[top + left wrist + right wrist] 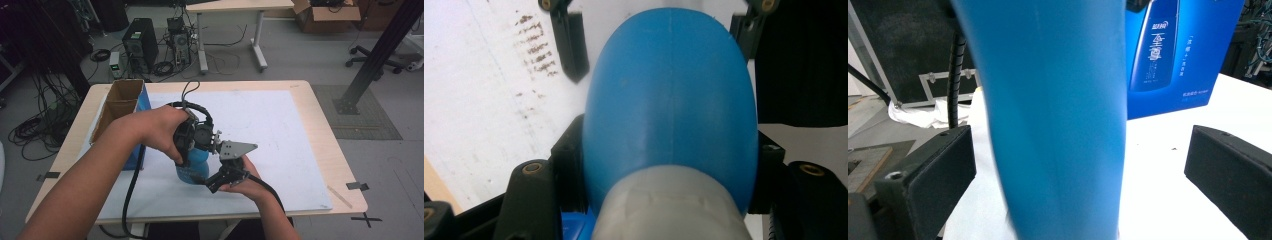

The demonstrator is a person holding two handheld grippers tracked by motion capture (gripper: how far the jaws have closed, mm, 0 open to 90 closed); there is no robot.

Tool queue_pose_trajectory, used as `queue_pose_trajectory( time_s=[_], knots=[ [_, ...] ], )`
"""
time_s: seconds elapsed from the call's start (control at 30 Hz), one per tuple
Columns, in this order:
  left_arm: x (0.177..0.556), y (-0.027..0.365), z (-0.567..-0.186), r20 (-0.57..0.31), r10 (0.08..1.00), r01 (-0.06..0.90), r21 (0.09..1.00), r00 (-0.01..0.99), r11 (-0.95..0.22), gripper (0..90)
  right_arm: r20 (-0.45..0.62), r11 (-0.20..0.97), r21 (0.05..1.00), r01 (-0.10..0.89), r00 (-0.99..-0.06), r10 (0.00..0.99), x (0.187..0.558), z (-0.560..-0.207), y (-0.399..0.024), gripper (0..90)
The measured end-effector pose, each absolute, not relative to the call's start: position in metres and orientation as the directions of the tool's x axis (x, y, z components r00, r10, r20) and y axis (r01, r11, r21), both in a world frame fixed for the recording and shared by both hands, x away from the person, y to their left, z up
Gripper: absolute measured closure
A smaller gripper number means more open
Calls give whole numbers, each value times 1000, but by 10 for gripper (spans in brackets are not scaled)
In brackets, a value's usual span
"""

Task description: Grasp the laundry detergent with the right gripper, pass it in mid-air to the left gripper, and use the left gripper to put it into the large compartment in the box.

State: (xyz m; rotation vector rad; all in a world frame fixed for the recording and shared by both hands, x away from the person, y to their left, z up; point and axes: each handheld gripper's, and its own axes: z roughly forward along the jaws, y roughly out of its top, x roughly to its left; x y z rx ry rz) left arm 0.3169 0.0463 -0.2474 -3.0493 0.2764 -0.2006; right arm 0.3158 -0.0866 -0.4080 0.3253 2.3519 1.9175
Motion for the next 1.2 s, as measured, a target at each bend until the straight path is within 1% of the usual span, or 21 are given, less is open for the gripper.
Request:
queue_pose_trajectory(
  time_s=[0.07,0.23,0.33,0.47,0.57,0.7,0.8,0.87,1.0,1.2],
  knots=[
    [317,49,-246,126,-158,-149,-76,979,-986,383,63,184,977,107,-972,226,314,-406,-91,2],
    [319,48,-240,119,-100,-87,-111,988,-990,382,38,182,980,82,-972,234,309,-393,-106,2],
    [319,48,-237,132,-72,-58,-105,989,-993,381,19,194,979,68,-970,242,306,-385,-116,2],
    [318,47,-231,147,4,16,-78,989,-997,381,2,211,976,60,-965,264,301,-377,-132,1],
    [318,45,-225,150,95,104,-49,984,-993,381,-17,233,971,50,-960,278,299,-370,-144,2],
    [317,42,-218,166,163,168,-15,973,-986,381,-32,272,961,53,-954,299,299,-359,-158,2],
    [317,40,-214,167,208,210,7,964,-978,381,-49,308,950,51,-950,309,302,-351,-168,2],
    [319,39,-210,155,264,264,16,952,-964,381,-64,336,941,46,-949,310,305,-347,-174,2],
    [323,38,-204,139,346,345,30,928,-938,381,-73,359,932,54,-941,332,311,-340,-186,2],
    [331,40,-200,144,440,432,85,886,-898,381,-83,406,911,74,-931,355,321,-334,-202,2]
  ],
)
